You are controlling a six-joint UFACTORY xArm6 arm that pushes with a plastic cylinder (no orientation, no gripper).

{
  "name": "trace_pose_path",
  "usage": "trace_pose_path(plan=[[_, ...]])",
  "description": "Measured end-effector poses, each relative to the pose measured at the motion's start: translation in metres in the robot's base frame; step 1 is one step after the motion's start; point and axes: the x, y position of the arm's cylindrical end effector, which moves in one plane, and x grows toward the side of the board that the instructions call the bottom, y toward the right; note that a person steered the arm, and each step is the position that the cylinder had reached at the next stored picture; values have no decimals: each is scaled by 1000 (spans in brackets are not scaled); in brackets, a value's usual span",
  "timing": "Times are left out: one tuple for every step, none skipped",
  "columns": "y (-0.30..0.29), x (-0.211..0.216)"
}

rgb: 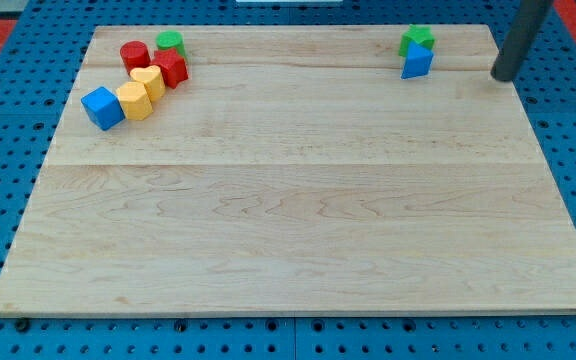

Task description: Push the green star towards down and left

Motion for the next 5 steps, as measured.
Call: trace_pose_path(plan=[[7,-59],[8,-82],[6,-81],[5,-81],[3,-81]])
